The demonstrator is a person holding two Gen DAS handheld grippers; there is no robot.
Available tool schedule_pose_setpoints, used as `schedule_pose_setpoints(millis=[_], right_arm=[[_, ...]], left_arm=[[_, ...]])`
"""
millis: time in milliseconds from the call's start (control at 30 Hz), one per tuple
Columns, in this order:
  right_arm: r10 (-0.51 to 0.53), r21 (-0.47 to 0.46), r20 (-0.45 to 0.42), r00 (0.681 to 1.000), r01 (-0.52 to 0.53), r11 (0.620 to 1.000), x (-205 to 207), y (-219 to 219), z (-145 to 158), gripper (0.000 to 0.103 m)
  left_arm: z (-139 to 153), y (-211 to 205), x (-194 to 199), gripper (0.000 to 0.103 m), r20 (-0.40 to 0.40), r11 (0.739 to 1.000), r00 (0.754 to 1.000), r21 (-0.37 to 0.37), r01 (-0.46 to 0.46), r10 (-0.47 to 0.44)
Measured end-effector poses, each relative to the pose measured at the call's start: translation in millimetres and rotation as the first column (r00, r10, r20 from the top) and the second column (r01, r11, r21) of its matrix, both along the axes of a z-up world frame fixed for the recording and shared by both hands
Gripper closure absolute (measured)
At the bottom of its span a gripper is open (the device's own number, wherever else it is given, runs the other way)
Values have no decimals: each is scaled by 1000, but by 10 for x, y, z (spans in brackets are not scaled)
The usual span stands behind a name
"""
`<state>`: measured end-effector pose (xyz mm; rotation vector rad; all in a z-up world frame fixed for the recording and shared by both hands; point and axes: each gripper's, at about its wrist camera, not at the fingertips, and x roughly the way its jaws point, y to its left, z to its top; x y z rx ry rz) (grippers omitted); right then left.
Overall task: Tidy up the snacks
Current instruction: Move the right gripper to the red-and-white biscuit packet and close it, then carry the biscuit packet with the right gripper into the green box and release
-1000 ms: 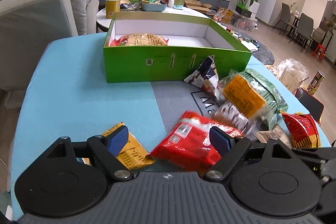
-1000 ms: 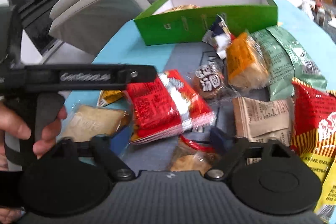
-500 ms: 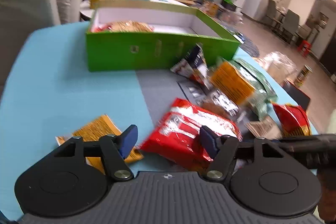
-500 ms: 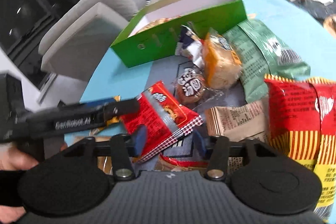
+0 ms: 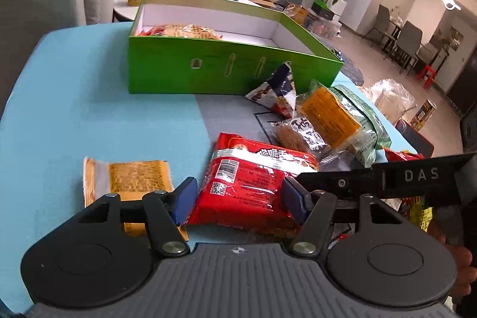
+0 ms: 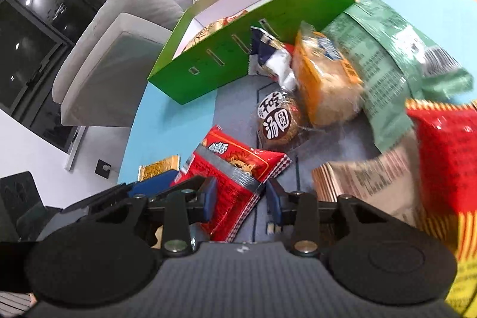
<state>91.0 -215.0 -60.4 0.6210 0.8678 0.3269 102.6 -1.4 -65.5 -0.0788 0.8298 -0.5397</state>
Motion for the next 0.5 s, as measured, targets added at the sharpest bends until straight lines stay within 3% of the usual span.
schedule_pose_setpoints(millis=[500], right_arm=[[9, -41, -12, 1000, -9, 999, 124, 73, 11, 26]], left_arm=[[-43, -32, -58, 36, 12, 999, 999, 16, 35, -35]])
